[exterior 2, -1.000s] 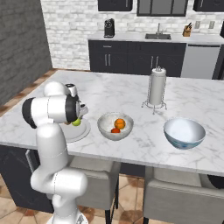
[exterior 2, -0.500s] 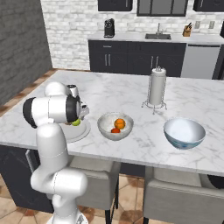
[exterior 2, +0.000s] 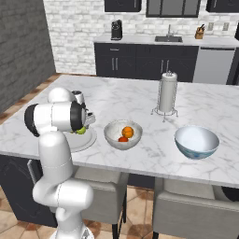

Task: Take the fruits from the plate on the dining counter and place two fruits in each bowl.

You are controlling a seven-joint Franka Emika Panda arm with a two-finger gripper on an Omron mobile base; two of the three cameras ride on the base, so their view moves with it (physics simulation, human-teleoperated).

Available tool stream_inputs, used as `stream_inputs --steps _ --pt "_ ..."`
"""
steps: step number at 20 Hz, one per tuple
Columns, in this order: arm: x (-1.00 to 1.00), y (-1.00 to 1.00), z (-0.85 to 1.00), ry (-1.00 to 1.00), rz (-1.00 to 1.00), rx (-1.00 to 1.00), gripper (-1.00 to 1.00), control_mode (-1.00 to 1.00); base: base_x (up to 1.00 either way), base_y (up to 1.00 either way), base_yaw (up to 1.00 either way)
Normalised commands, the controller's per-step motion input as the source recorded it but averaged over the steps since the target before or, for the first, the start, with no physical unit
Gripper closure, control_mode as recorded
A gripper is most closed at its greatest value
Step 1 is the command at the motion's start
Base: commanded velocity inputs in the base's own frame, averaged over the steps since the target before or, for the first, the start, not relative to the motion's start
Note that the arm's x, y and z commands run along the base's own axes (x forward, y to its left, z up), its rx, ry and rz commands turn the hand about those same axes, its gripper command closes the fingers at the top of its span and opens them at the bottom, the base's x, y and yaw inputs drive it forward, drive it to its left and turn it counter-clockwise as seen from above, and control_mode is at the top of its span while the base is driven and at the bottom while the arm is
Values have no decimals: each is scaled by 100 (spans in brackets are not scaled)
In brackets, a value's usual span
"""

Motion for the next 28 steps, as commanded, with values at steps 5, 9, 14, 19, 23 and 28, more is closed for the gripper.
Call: stream_inputs --steps 5,9,14,19,23,28 --pt "-15 -2 29 0 0 0 100 -100 0 0 0" --pt "-52 -12 82 0 -7 4 100 -100 0 0 0" --pt "-62 -23 81 0 -19 5 100 -100 0 0 0" --pt "-67 -27 57 0 -26 1 100 -100 0 0 0" --pt "-66 -18 39 0 -22 0 100 -100 0 0 0" --pt "-57 -26 38 0 -18 0 100 -100 0 0 0"
